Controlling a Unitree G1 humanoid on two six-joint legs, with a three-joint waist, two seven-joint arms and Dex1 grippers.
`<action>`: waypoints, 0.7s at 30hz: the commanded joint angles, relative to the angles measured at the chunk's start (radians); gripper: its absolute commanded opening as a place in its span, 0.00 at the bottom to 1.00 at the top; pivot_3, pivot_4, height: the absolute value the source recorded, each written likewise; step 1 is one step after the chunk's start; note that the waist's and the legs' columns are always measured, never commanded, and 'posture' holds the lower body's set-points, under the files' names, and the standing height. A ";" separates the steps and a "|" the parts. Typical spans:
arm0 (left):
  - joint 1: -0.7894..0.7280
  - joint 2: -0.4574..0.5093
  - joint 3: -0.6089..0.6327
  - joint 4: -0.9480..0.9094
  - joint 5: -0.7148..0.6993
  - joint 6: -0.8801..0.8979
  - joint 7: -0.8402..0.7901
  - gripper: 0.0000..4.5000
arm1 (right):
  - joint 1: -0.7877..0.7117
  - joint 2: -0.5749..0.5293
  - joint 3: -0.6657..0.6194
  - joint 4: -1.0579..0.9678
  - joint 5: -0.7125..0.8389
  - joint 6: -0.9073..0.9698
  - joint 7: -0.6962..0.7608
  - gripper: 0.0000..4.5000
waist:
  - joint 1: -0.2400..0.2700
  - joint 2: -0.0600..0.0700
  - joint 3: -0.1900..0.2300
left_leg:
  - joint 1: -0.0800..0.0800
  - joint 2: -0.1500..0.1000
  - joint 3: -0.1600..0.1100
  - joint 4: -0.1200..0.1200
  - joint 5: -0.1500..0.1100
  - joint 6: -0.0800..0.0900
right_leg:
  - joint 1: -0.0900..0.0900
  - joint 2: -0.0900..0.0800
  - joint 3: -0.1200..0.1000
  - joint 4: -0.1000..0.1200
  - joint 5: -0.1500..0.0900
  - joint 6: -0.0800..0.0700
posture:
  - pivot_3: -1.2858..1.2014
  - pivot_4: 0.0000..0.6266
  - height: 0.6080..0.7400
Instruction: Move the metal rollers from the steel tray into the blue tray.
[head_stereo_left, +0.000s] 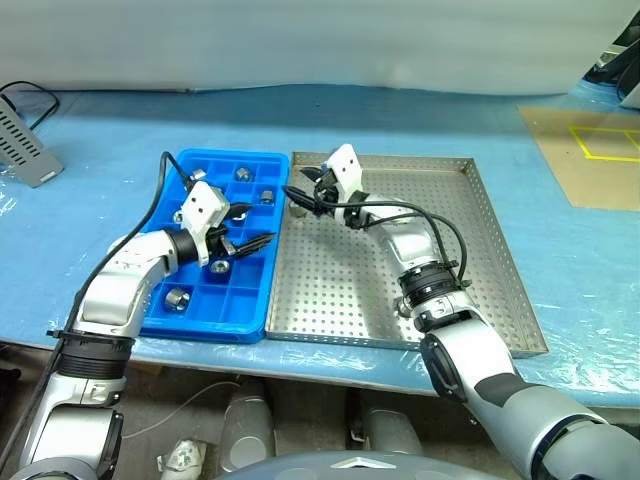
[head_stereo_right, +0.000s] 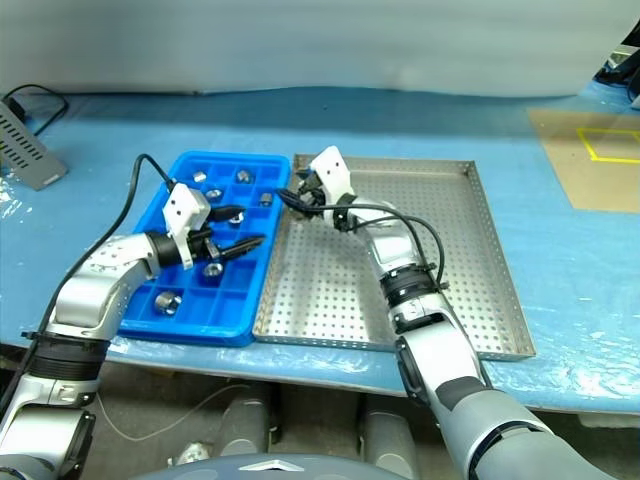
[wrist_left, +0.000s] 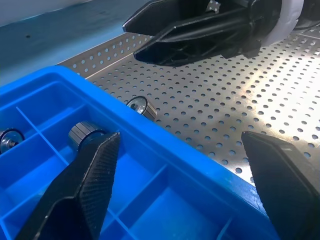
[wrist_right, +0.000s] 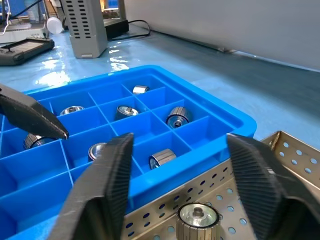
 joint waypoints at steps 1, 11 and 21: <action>-0.013 0.006 0.025 -0.027 -0.012 -0.006 0.005 0.91 | -0.030 -0.006 0.008 0.071 -0.028 -0.032 -0.011 0.91 | 0.000 0.000 0.000 | 0.000 0.000 0.000 0.000 0.000 0.000 | 0.000 0.000 0.000 0.000 0.000 0.000 | 0.53 0.24 1.00; -0.011 -0.006 0.017 -0.032 -0.010 -0.006 0.014 0.91 | -0.086 0.001 -0.022 0.266 -0.054 -0.113 -0.072 1.00 | -0.001 0.000 0.000 | 0.000 0.000 0.000 0.000 0.000 0.000 | 0.000 0.000 0.000 0.000 0.000 0.000 | 0.53 0.24 1.00; -0.017 -0.022 0.013 -0.033 -0.010 -0.003 0.027 0.91 | -0.121 0.059 -0.033 0.420 -0.078 -0.179 -0.148 1.00 | -0.001 0.000 0.000 | 0.000 0.001 0.000 0.000 0.000 0.000 | 0.000 0.000 0.000 0.000 0.000 0.000 | 0.53 0.24 1.00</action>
